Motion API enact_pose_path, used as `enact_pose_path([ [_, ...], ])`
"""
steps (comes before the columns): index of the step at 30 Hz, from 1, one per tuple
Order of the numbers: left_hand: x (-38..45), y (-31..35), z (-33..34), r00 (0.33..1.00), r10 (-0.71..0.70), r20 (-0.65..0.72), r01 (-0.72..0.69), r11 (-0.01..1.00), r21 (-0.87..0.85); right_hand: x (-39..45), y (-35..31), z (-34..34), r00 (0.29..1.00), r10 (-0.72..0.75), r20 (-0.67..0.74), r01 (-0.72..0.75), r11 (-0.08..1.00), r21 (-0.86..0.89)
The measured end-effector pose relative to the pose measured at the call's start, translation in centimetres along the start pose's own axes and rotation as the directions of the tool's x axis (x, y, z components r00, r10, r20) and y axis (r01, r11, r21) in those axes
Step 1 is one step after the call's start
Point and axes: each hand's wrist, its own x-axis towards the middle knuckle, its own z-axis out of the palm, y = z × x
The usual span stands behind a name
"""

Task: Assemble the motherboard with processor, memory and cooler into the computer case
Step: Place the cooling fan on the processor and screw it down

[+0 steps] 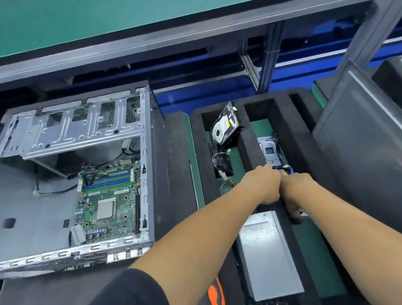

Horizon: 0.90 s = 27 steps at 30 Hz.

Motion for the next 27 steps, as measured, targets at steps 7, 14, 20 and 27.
enact_pose_path([
  [7, 0.0, -0.3, -0.6, 0.998, -0.064, 0.027, 0.068, 0.979, -0.192, -1.0, 1.0, -3.4, 0.997, -0.072, 0.037, 0.074, 0.996, -0.050],
  [14, 0.3, -0.8, -1.1, 1.000, -0.009, -0.003, 0.006, 0.871, -0.492, -4.0, 2.6, -9.9, 0.996, -0.090, 0.026, 0.089, 0.996, 0.026],
  [20, -1.5, -3.1, -6.3, 0.977, 0.031, -0.211, -0.168, 0.725, -0.668, -7.9, 4.5, -14.7, 0.970, -0.134, -0.204, 0.170, 0.970, 0.172],
  [27, -9.2, -9.3, -14.6, 0.960, 0.093, -0.265, -0.261, 0.642, -0.721, -11.9, 3.1, -19.8, 0.851, -0.200, -0.486, 0.416, 0.820, 0.392],
])
